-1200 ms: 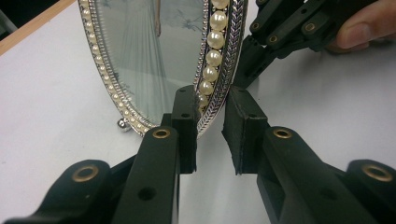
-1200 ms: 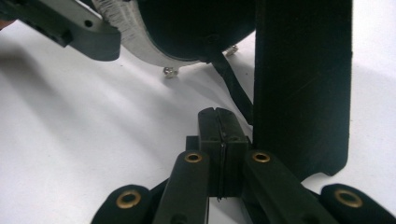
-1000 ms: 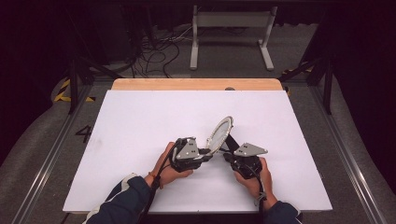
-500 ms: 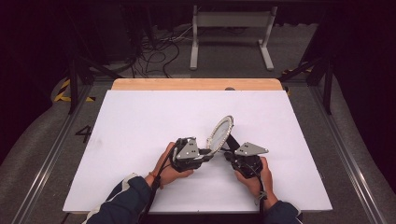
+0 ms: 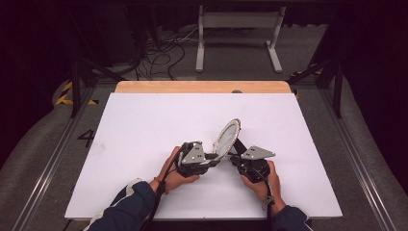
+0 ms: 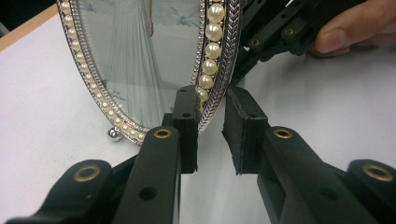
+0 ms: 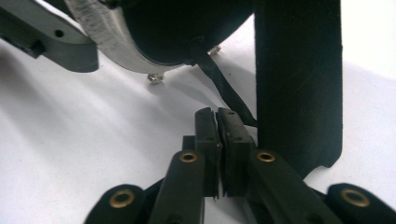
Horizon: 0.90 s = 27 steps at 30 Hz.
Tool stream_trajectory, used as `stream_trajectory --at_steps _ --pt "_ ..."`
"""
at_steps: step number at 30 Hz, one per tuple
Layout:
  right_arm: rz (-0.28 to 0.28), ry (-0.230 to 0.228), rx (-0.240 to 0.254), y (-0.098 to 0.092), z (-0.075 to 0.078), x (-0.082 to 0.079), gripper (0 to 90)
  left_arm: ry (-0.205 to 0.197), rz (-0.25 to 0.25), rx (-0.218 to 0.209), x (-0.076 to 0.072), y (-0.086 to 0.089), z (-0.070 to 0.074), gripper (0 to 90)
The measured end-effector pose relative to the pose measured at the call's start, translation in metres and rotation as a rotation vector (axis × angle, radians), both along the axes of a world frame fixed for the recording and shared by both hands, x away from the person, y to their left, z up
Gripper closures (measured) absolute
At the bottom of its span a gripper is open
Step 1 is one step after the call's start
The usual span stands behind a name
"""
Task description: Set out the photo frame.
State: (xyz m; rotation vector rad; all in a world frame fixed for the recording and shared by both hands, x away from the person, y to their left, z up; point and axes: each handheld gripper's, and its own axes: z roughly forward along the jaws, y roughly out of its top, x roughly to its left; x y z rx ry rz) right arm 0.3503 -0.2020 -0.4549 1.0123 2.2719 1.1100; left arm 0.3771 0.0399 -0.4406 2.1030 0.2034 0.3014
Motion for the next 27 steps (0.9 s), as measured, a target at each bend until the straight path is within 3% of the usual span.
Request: stream_trajectory --at_steps 6,12,13,17,20,21,23,25,27 --pt "0.018 -0.036 0.003 0.007 0.004 -0.005 80.0 0.002 -0.004 -0.007 0.0 0.002 0.001 73.8" --pt "0.024 -0.042 0.018 0.012 0.003 -0.011 68.1 0.004 -0.006 -0.011 -0.002 0.008 0.005 70.4" --pt "0.025 -0.048 0.019 0.014 0.005 -0.013 61.7 -0.007 0.001 -0.001 -0.004 0.012 0.007 64.8" --pt "0.005 -0.054 0.045 0.016 0.006 -0.017 50.8 0.002 0.065 0.034 -0.003 0.023 0.007 45.4" --pt "-0.004 -0.058 0.077 0.017 0.008 -0.017 47.8 0.007 0.099 0.062 -0.003 0.033 0.005 33.6" --pt "-0.009 -0.06 0.093 0.018 0.009 -0.017 46.6 0.013 0.113 0.069 -0.003 0.037 0.003 33.6" --pt "-0.014 -0.054 0.119 0.022 0.01 -0.017 43.7 0.012 0.147 0.106 -0.006 0.047 -0.002 26.0" --pt "-0.021 -0.068 0.12 0.027 0.011 -0.018 41.0 0.03 0.172 0.136 -0.008 0.054 -0.005 15.1" --pt "-0.027 -0.074 0.127 0.031 0.011 -0.018 39.1 0.028 0.185 0.14 -0.014 0.063 -0.008 11.2"
